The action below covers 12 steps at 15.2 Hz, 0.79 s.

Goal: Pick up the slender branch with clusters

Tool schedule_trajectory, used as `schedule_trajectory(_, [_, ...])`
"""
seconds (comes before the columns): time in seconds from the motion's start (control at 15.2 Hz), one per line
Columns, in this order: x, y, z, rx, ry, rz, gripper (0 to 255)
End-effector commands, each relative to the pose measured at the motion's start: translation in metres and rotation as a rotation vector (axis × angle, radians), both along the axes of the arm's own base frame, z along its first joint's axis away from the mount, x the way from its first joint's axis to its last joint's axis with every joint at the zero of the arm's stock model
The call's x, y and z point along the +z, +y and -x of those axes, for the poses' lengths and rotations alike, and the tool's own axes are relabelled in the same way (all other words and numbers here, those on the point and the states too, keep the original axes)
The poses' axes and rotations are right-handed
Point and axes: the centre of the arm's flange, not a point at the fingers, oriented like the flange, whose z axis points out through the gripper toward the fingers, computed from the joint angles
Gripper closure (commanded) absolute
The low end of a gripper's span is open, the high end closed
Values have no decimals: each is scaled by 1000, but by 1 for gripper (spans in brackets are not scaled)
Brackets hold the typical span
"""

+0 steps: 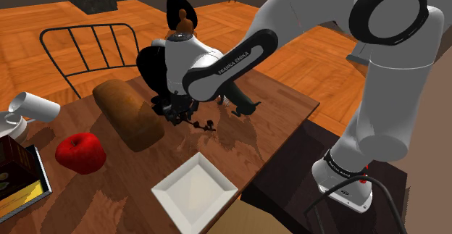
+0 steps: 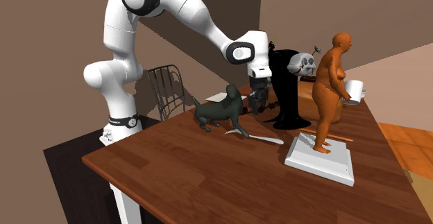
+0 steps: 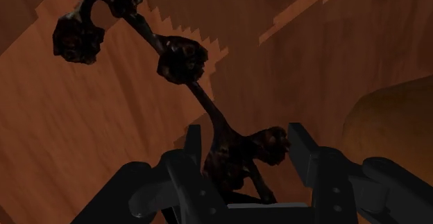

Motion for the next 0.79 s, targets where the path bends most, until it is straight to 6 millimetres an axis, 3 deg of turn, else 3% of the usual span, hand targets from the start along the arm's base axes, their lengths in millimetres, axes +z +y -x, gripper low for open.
schedule_trajectory(0.0, [11, -1, 0, 0, 0, 0, 255])
schedule_trajectory(0.59, [58, -1, 0, 0, 0, 0, 255])
schedule_trajectory(0.73, [59, -1, 0, 0, 0, 0, 255])
